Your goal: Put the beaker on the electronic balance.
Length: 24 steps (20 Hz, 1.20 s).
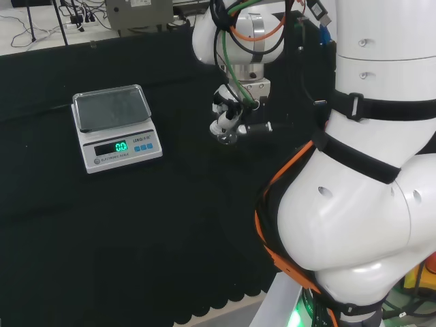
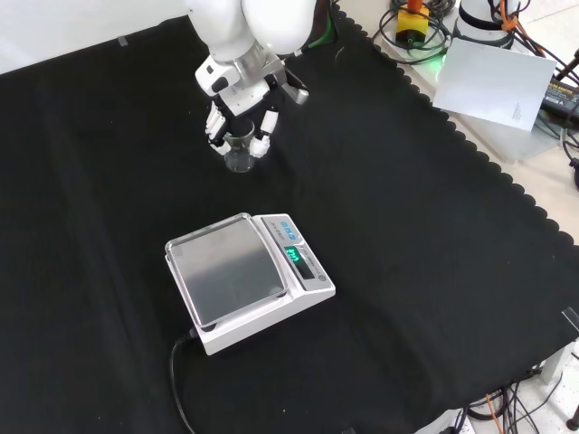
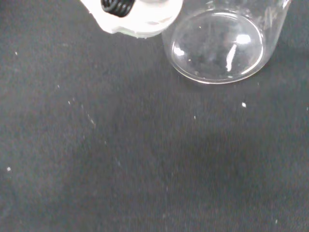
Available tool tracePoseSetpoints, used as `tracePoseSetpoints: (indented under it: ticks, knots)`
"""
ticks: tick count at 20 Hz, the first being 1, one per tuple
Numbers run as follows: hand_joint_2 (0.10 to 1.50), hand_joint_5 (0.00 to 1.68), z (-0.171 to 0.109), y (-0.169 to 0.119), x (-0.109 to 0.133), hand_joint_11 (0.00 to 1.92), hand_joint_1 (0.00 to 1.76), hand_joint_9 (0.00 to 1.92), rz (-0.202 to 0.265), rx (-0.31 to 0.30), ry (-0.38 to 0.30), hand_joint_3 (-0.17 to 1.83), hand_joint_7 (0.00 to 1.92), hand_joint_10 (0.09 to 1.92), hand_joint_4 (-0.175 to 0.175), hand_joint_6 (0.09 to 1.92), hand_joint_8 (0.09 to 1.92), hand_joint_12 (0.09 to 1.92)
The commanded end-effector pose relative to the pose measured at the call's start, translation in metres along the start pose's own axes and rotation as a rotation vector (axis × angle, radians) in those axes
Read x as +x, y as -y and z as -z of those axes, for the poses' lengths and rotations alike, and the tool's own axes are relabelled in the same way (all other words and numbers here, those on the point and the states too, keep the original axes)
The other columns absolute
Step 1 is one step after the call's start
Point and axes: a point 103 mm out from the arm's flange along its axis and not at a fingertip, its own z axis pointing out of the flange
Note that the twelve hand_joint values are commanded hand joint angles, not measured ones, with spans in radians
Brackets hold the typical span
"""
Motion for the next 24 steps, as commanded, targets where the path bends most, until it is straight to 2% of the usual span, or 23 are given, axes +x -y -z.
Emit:
tracePoseSetpoints:
  ticks: [1, 7, 12, 18, 19, 21, 24]
  knots:
    - [1.20, 0.75, 0.027, 0.001, 0.004, 1.05, 1.35, 0.95, 0.018, -0.029, 0.005, -0.01, 0.64, 1.25, -0.175, 1.34, 1.43, 0.96]
    - [1.20, 0.76, 0.067, 0.005, 0.015, 1.04, 1.35, 0.95, 0.037, -0.070, 0.032, -0.01, 0.64, 1.24, -0.175, 1.34, 1.43, 0.98]
    - [1.20, 0.76, 0.091, 0.006, 0.037, 1.03, 1.35, 0.95, 0.077, -0.088, 0.056, -0.02, 0.65, 1.23, -0.175, 1.33, 1.43, 0.99]
    - [1.20, 0.77, 0.128, -0.015, 0.090, 1.03, 1.35, 0.96, 0.169, -0.097, 0.083, -0.02, 0.66, 1.22, -0.175, 1.32, 1.42, 0.99]
    - [1.20, 0.77, 0.132, -0.019, 0.103, 1.03, 1.35, 0.96, 0.184, -0.097, 0.101, -0.02, 0.66, 1.22, -0.175, 1.32, 1.42, 1.00]
    - [1.20, 0.77, 0.140, -0.027, 0.129, 1.03, 1.35, 0.96, 0.205, -0.105, 0.094, -0.02, 0.66, 1.22, -0.175, 1.31, 1.42, 1.00]
    - [1.20, 0.77, 0.144, -0.046, 0.172, 1.03, 1.35, 0.96, 0.252, -0.088, 0.119, -0.02, 0.67, 1.21, -0.175, 1.31, 1.41, 1.00]
